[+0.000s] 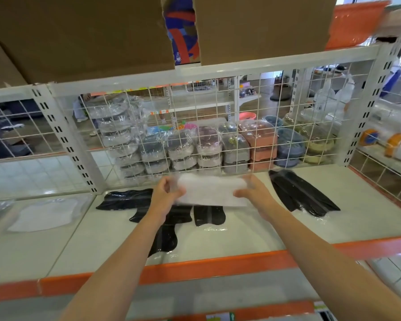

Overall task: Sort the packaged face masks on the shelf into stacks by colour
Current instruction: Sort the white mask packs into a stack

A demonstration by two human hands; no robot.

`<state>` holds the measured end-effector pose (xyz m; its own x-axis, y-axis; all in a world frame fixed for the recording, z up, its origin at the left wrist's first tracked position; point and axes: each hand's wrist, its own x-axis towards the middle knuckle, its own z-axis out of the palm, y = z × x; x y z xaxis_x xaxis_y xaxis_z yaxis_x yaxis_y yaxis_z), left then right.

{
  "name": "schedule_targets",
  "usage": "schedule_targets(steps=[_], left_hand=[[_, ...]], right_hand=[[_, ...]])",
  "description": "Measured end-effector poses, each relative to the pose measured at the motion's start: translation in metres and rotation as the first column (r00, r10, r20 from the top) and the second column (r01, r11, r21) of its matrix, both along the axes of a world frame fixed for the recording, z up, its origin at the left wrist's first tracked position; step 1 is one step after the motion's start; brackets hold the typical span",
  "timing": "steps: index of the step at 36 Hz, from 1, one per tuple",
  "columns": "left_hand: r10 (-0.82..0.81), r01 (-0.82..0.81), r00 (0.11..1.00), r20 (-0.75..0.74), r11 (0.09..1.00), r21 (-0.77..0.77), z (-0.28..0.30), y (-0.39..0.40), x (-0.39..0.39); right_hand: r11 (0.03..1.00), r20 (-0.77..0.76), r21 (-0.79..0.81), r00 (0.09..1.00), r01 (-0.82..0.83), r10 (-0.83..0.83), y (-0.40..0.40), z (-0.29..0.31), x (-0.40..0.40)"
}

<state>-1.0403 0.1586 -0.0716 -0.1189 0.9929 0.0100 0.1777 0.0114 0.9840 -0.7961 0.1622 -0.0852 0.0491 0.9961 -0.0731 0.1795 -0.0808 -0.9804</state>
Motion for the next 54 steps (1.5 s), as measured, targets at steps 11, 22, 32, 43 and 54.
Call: schedule_targets(steps=[11,22,32,43,54], left_hand=[[0.034,-0.046,0.969,-0.245,0.998,-0.046,-0.039,-0.009,0.009],[0.338,-0.368,0.903,-0.264,0.927,-0.070,-0.003,-0.002,-0.067],[0.514,-0.575,0.796,-0.320,0.806,-0.137,-0.009,-0.040,-0.216],[0.444,-0.657,0.569,-0.692,0.751,-0.058,-0.002,-0.084,-0.377],[-0.054,-0.293,0.498,-0.866,0.929,-0.226,-0.016,-0.076,-0.464]], right_hand=[[1.000,0.190,0.003,0.982,-0.014,0.013,-0.002,-0.018,-0.011],[0.945,0.208,-0.194,0.930,-0.263,0.302,0.027,0.016,-0.081],[0.774,0.296,-0.252,0.715,-0.581,0.634,0.025,0.035,-0.232],[0.726,0.619,-0.176,0.498,-0.665,0.607,0.018,0.032,-0.406],[0.818,0.701,-0.167,0.517,-0.550,0.491,0.043,-0.008,-0.494]])
